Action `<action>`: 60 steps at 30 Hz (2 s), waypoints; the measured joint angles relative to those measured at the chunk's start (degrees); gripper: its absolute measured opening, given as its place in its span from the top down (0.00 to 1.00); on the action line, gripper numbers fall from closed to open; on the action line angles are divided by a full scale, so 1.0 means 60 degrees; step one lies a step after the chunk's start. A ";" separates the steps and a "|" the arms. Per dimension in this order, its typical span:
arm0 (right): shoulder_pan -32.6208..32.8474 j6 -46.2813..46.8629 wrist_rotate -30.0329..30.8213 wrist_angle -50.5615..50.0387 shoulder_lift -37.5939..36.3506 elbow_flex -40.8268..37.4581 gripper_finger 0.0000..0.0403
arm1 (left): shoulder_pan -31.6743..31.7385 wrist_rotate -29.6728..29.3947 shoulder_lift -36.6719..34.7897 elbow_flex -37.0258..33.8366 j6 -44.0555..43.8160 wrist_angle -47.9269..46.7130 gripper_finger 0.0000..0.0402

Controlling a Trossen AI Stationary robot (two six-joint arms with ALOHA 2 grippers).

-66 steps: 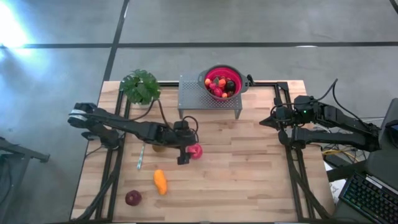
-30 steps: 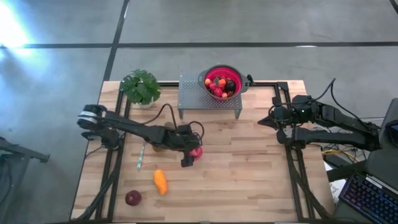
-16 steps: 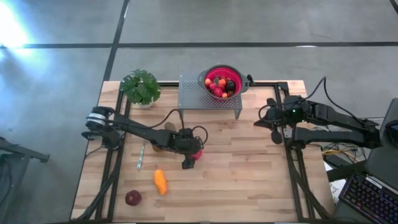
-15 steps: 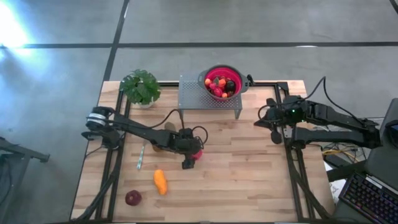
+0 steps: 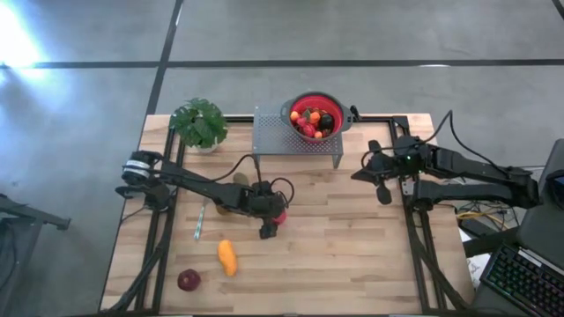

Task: Pick & Place Fruit
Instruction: Put the apple into the strainer bowl on the shelf

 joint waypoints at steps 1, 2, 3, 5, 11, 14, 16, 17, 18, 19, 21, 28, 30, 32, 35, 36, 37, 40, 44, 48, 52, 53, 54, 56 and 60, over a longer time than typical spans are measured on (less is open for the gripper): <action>0.0006 0.0115 -0.0112 0.0212 -0.0020 -0.0126 0.98 | -0.0010 -0.0011 0.0000 -0.0002 -0.0058 0.0002 0.14; 0.0034 0.0220 -0.0224 0.0466 -0.0028 -0.0267 0.98 | -0.0018 -0.0018 0.0000 -0.0002 -0.0071 0.0009 0.14; 0.0103 0.0330 -0.0312 0.0755 -0.0045 -0.0422 0.98 | -0.0028 -0.0027 0.0000 -0.0008 -0.0079 0.0029 0.14; 0.0269 0.0481 -0.0460 0.1374 -0.0173 -0.0825 0.98 | -0.0059 -0.0028 0.0001 -0.0018 -0.0105 0.0191 0.14; 0.1422 0.0372 -0.0418 0.3787 -0.0542 -0.2127 0.98 | -0.0136 0.0087 -0.0049 -0.0039 -0.0478 0.1262 0.15; 0.2410 -0.0359 0.0709 0.4848 -0.0622 -0.2597 0.97 | -0.0132 0.0078 -0.0139 -0.0037 -0.1110 0.2378 0.15; 0.3230 -0.0998 0.2176 0.5310 -0.0537 -0.2789 0.95 | -0.0131 0.0078 -0.0165 -0.0035 -0.1429 0.3146 0.15; 0.3650 -0.1294 0.2961 0.5487 -0.0470 -0.2838 0.93 | -0.0129 0.0088 -0.0180 -0.0035 -0.1629 0.3548 0.15; 0.4086 -0.1550 0.3741 0.5607 -0.0378 -0.2854 0.92 | -0.0132 0.0091 -0.0212 -0.0035 -0.1840 0.3854 0.15; 0.4504 -0.1727 0.4454 0.5747 -0.0279 -0.2853 0.90 | -0.0112 0.0095 -0.0274 -0.0035 -0.2051 0.4116 0.15; 0.5351 -0.1912 0.5750 0.5746 -0.0038 -0.2734 0.85 | -0.0062 0.0100 -0.0341 -0.0027 -0.2404 0.4649 0.15; 0.7569 -0.2396 0.8752 0.5748 0.1122 -0.1693 0.59 | 0.0116 0.0091 -0.0645 -0.0020 -0.2613 0.6029 0.15; 0.7885 -0.2581 0.9402 0.5750 0.1510 -0.1334 0.48 | 0.0168 0.0095 -0.0695 -0.0013 -0.2592 0.6347 0.15; 0.8033 -0.2657 0.9914 0.5739 0.1913 -0.0969 0.37 | 0.0209 0.0095 -0.0696 -0.0013 -0.2590 0.6742 0.15; 0.8065 -0.2658 1.0468 0.5646 0.2482 -0.0466 0.21 | 0.0266 0.0091 -0.0696 -0.0013 -0.2518 0.7435 0.15; 0.8065 -0.2622 1.0661 0.5636 0.2653 -0.0321 0.17 | 0.0289 0.0091 -0.0699 -0.0012 -0.2418 0.7636 0.15; 0.8065 -0.2600 1.0848 0.5639 0.2817 -0.0179 0.13 | 0.0312 0.0091 -0.0699 -0.0002 -0.2311 0.7769 0.15; 0.8065 -0.2594 1.1058 0.5633 0.3279 0.0174 0.05 | 0.0397 0.0091 -0.0699 0.0068 -0.2056 0.8176 0.15; 0.8065 -0.2599 1.1081 0.5631 0.3774 0.0538 0.02 | 0.0562 0.0091 -0.0703 0.0270 -0.1838 0.8286 0.15; 0.8062 -0.2620 1.1085 0.5607 0.4130 0.0700 0.02 | 0.0701 0.0091 -0.0703 0.0498 -0.1761 0.8442 0.15; 0.8062 -0.2671 1.1324 0.5657 0.4309 0.0778 0.02 | 0.0711 0.0117 -0.0703 0.0637 -0.1762 0.8454 0.15; 0.8062 -0.2712 1.1433 0.5658 0.4353 0.0803 0.02 | 0.0713 0.0169 -0.0703 0.0643 -0.1784 0.8446 0.15; 0.8064 -0.2783 1.1589 0.5653 0.4390 0.0845 0.02 | 0.0716 0.0238 -0.0703 0.0646 -0.1846 0.8486 0.15; 0.8058 -0.2966 1.1759 0.5641 0.4421 0.0906 0.02 | 0.0720 0.0402 -0.0703 0.0646 -0.1960 0.8555 0.15; 0.7942 -0.3294 1.1745 0.5897 0.4427 0.1004 0.02 | 0.0705 0.0543 -0.0703 0.0653 -0.2120 0.8719 0.15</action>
